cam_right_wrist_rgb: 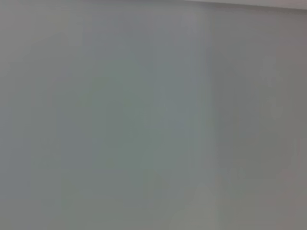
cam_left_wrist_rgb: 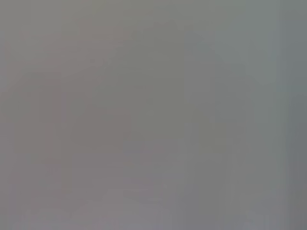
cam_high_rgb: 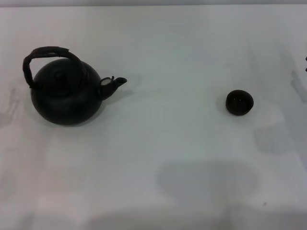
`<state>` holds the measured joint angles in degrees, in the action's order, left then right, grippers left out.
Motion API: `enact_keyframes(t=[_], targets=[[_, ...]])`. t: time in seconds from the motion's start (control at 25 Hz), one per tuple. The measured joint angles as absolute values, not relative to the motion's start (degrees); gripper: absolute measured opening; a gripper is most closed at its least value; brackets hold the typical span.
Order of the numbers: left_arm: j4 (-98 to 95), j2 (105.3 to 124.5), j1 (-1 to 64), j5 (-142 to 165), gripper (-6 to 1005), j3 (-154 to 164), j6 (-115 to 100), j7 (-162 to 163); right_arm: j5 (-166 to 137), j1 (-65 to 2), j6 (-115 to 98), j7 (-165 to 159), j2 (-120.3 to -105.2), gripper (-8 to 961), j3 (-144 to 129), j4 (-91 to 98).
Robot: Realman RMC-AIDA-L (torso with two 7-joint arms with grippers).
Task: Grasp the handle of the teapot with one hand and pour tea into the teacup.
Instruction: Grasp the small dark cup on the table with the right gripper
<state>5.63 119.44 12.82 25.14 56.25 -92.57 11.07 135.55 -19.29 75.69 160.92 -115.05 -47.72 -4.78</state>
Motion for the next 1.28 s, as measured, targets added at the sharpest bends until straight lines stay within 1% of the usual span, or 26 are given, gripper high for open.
enact_keyframes(t=[0.6, 0.8, 0.92, 1.0, 1.04, 1.16, 1.28], targets=[[6.16, 119.51, 12.35, 26.39, 861, 56.38, -92.52, 11.51, 135.53, -18.89, 76.13, 160.92, -114.96, 846, -48.55, -4.15], [6.16, 119.38, 12.15, 27.2, 860, 56.42, -92.52, 11.6, 135.44, -17.42, 77.54, 158.1, -114.61, 847, -56.12, -0.17], [6.16, 119.36, 12.13, 27.21, 860, 56.43, -92.53, 11.6, 135.22, -15.07, 77.88, 151.97, -113.59, 847, -63.33, 6.74], [6.15, 119.35, 12.12, 27.23, 860, 56.43, -92.54, 11.6, 133.19, -13.58, 77.95, 146.09, -112.26, 847, -67.39, 12.1], [6.15, 119.35, 12.09, 27.24, 860, 56.43, -92.54, 11.61, 131.27, -13.02, 78.09, 142.73, -111.36, 847, -68.78, 15.05], [6.15, 119.35, 12.03, 27.25, 860, 56.43, -92.55, 11.6, 123.11, -12.7, 78.67, 134.31, -109.56, 847, -69.24, 22.09], [6.15, 119.35, 12.05, 27.25, 860, 56.42, -92.55, 11.55, 114.75, -12.97, 78.86, 127.24, -108.42, 847, -69.08, 28.45]])
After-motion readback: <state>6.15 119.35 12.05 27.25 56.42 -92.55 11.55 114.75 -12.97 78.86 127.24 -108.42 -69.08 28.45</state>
